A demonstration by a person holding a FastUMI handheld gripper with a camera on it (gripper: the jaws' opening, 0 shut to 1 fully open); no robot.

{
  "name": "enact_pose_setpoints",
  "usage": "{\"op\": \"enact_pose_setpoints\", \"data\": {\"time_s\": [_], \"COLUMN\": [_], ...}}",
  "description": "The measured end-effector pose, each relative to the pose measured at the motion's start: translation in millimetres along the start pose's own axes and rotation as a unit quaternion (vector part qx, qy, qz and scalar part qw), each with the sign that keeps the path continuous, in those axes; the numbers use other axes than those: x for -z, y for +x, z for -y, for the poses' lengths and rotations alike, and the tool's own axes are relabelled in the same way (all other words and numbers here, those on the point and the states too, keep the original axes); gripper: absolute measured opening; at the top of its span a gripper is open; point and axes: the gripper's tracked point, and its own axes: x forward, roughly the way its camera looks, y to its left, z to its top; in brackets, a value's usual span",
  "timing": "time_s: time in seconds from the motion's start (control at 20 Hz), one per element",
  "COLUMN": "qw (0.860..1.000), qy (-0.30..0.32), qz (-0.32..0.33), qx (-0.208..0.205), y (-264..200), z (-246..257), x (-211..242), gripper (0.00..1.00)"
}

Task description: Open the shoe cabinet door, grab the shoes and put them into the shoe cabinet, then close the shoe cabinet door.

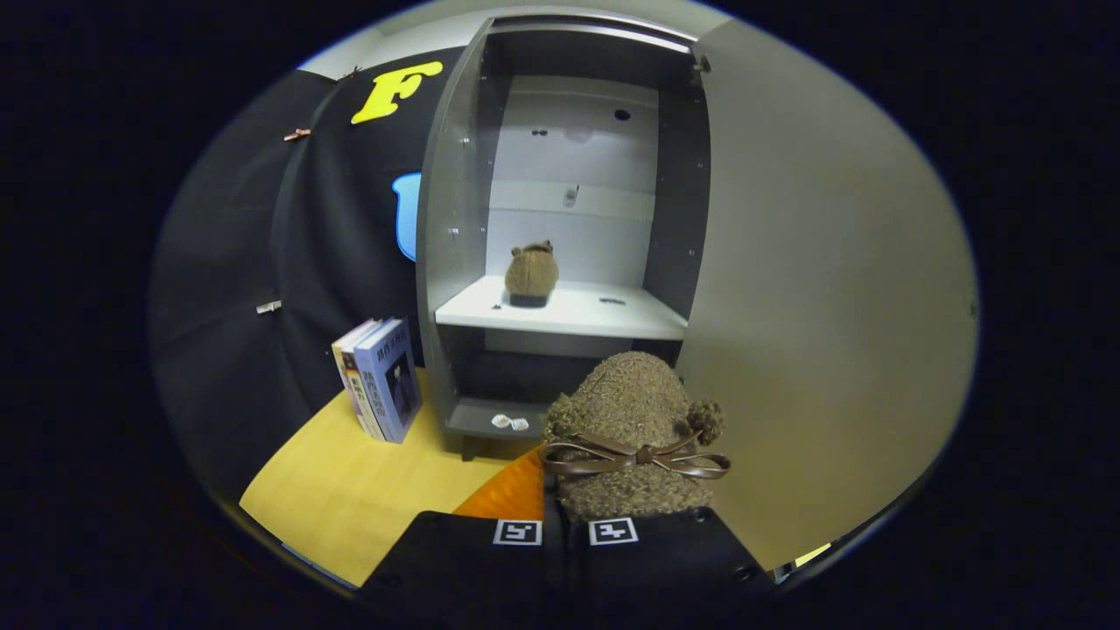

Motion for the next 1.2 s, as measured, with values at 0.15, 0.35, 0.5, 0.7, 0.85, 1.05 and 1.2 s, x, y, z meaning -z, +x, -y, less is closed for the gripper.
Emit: {"op": "enact_pose_setpoints", "data": {"time_s": [0.15, 0.35, 0.5, 0.7, 0.85, 1.05, 1.2], "qw": [1.0, 0.999, 0.999, 1.0, 1.0, 0.999, 0.998], "qy": [-0.001, 0.02, 0.028, 0.016, 0.013, 0.02, 0.007], "qz": [0.023, 0.043, 0.03, 0.015, 0.001, -0.042, -0.053], "qx": [0.004, -0.001, -0.004, 0.011, 0.005, -0.025, -0.016], "y": [2.9, 16.6, 36.8, 73.5, 103.3, 142.9, 181.0], "z": [1.5, 3.7, 9.1, 17.8, 18.9, 15.4, 23.5], "x": [-34.8, -83.0, -110.8, -145.3, -173.3, -200.8, -219.1], "gripper": [0.05, 0.05, 0.05, 0.05, 0.05, 0.05, 0.04]}}
